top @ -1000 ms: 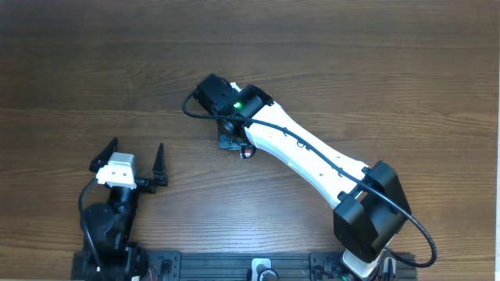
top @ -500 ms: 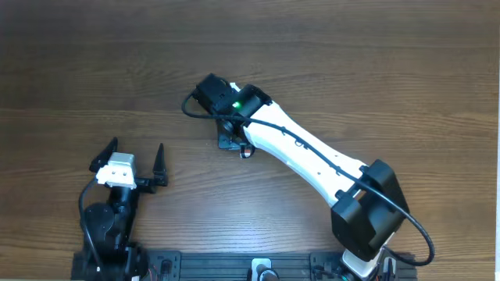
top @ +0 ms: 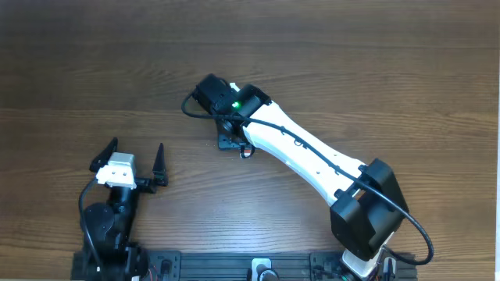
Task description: Stack Cubes
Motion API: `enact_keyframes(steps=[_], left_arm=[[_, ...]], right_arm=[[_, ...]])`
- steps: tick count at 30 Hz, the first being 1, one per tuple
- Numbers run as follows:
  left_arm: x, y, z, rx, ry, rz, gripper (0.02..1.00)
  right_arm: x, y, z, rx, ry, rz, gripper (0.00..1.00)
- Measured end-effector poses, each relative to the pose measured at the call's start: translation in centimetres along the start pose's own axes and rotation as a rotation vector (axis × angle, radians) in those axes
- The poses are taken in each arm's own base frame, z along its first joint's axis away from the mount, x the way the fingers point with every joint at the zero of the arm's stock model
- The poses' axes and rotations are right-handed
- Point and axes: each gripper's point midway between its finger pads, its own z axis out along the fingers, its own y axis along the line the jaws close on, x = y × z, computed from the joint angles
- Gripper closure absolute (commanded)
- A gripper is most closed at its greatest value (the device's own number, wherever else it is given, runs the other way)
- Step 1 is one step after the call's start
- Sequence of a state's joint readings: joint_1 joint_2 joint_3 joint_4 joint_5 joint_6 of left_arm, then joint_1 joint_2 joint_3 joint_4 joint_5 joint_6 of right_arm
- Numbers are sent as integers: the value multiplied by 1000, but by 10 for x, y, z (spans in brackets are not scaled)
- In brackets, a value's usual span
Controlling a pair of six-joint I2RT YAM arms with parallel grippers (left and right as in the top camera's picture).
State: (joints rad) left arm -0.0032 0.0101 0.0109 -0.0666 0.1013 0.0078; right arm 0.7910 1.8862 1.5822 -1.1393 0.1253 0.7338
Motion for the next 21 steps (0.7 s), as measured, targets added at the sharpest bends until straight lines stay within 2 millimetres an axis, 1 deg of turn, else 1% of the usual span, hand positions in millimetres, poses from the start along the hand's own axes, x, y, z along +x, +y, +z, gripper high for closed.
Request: enact_keyframes(steps=[1, 8, 11, 13, 14, 15, 16, 17, 18, 19, 20, 21], left_arm=[[0, 0, 0, 0, 0, 0, 18], [0, 0, 0, 0, 0, 0, 18], [0, 0, 0, 0, 0, 0, 18], [0, 0, 0, 0, 0, 0, 18], [0, 0, 0, 0, 0, 0, 18], [0, 0, 0, 0, 0, 0, 18], [0, 0, 0, 0, 0, 0, 20], [0, 0, 0, 0, 0, 0, 20], [0, 0, 0, 0, 0, 0, 20], [0, 0, 0, 0, 0, 0, 18], [0, 0, 0, 0, 0, 0, 18], [0, 0, 0, 0, 0, 0, 18]], right_arm=[[0, 0, 0, 1, -1, 1, 7], [-6, -5, -1, 26, -30, 2, 7], [-20, -1, -7, 4, -77, -22, 7], [-32, -4, -18, -22, -122, -43, 9], [-40, -10, -29, -35, -157, -48, 9], [-49, -20, -46, -45, -205, -46, 7], [-61, -40, -79, -54, -294, -31, 7], [-68, -54, -96, -54, -351, -10, 7], [-71, -73, -117, -48, -419, 12, 9], [-71, -88, -130, -41, -463, 28, 7], [-66, -114, -147, -27, -527, 63, 9], [-64, -131, -155, -17, -568, 93, 7]])
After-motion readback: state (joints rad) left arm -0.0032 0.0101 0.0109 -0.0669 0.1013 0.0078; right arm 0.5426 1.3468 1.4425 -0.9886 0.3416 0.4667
